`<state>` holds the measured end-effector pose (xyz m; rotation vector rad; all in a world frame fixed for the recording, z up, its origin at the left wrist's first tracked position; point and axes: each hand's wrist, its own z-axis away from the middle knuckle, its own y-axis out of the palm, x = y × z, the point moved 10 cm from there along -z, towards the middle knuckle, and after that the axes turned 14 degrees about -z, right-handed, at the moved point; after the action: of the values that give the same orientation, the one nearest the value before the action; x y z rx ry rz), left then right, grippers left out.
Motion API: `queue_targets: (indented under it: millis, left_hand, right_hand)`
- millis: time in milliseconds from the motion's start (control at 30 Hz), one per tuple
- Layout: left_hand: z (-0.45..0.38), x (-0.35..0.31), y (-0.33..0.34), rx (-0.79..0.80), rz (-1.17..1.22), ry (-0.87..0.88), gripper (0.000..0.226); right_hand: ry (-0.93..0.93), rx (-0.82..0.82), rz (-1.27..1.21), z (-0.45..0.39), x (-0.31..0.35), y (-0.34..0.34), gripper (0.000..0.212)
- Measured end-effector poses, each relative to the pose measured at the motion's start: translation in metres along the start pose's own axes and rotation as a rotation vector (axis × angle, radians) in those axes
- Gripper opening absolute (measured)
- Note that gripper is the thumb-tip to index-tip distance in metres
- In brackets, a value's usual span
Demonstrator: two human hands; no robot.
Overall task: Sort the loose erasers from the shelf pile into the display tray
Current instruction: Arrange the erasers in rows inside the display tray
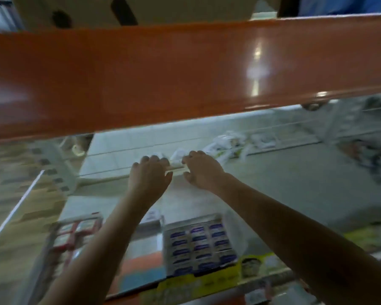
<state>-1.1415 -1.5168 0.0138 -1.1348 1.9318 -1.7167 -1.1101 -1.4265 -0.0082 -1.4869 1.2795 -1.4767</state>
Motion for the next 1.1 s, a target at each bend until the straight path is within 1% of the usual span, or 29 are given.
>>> queue_targets:
  millis: [133,233,467,533,667,767,900,967,1100]
  left_hand:
    - [-0.042,-0.098,-0.017,-0.051,0.053,0.184,0.036]
    - [-0.063,-0.177,-0.032,-0.056,0.075,0.307,0.039]
    - [-0.088,-0.35,-0.051,-0.008,0.155,0.577,0.043]
    - [-0.091,-0.394,-0.058,-0.01,0.159,0.632,0.044]
    - [-0.094,-0.483,-0.061,0.059,0.173,0.729,0.047]
    - [-0.094,-0.524,-0.064,0.043,0.179,0.755,0.045]
    - [-0.095,-0.569,-0.064,0.023,0.181,0.772,0.041]
    - [-0.102,-0.578,-0.06,0.013,0.172,0.75,0.039]
    - [-0.117,-0.581,-0.047,0.023,0.145,0.686,0.041]
  right_hand:
    - [0.214,-0.065,-0.009,0.038,-0.1,-0.035,0.039]
    - [0.357,-0.09,0.008,0.075,-0.169,-0.06,0.039]
    - [0.649,-0.082,0.044,0.173,-0.313,-0.104,0.044]
    - [0.717,-0.094,0.02,0.203,-0.35,-0.113,0.043]
    - [0.857,-0.117,0.006,0.267,-0.419,-0.132,0.042]
    - [0.916,-0.135,0.042,0.305,-0.451,-0.147,0.038]
    - [0.997,-0.209,0.044,0.354,-0.488,-0.16,0.037]
    - [0.983,-0.24,0.044,0.366,-0.494,-0.164,0.032]
    - [0.961,-0.32,0.033,0.375,-0.5,-0.164,0.036]
